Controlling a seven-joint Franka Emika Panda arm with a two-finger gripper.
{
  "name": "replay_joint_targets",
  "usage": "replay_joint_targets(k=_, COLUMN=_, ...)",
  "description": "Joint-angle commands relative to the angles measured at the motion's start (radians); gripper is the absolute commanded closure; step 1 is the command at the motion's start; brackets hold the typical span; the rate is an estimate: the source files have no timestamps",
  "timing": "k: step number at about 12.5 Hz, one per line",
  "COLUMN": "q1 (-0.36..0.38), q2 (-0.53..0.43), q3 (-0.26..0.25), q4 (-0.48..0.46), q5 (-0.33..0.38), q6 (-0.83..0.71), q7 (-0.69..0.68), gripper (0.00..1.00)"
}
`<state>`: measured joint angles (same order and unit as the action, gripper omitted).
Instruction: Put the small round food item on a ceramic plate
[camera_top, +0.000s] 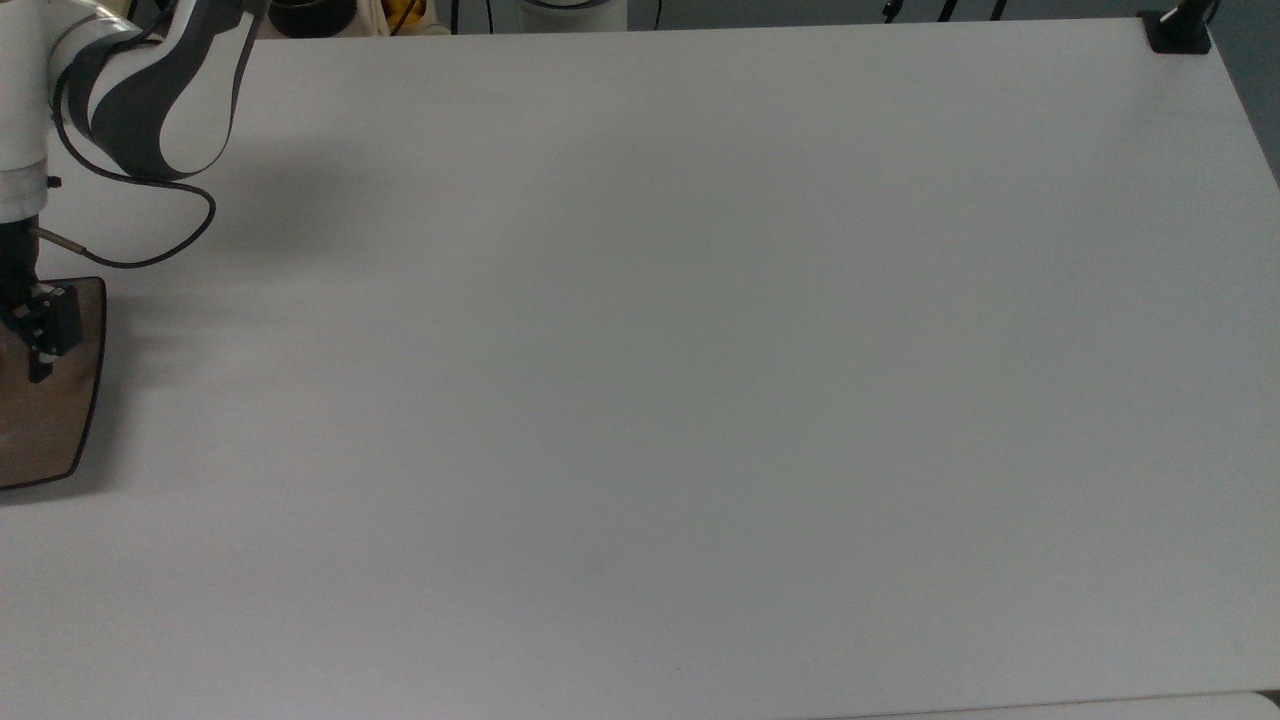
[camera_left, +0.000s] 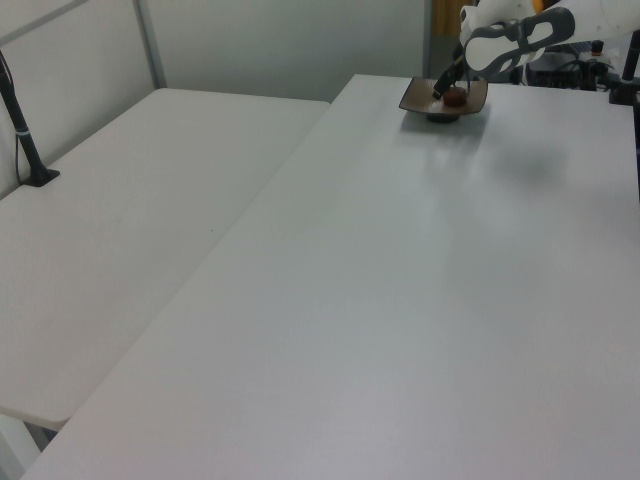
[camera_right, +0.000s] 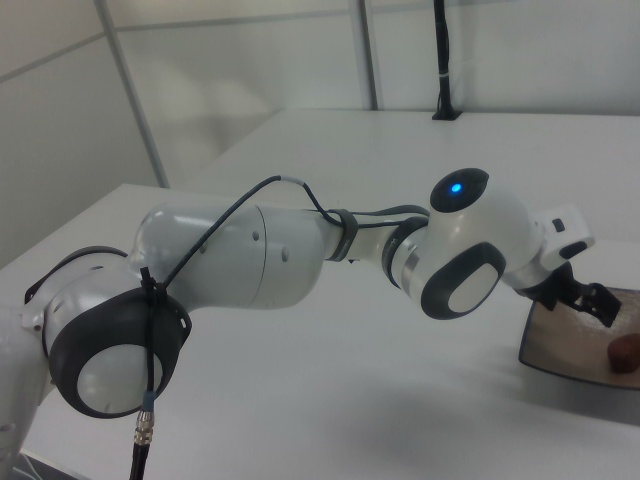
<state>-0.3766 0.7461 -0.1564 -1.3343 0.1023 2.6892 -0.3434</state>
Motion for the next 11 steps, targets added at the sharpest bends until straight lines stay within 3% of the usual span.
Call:
replay_joint_targets(k=1, q1=-0.001, q2=-0.039, q3=0.006, q4=0.023, q5=0.019, q6=-0.241, q7=0.014, gripper=0.00)
replay_joint_targets(k=9, q1=-0.001, q2=-0.218, q3=0.017, q4=0.020, q5=0.060, q6=-0.650, q7=0.032, gripper=0.00)
replay_joint_targets(k=11, q1=0.007, q2=-0.261, q3=0.047, q4=0.015, q5=0.050, q6=-0.770, q7=0.082, gripper=0.00)
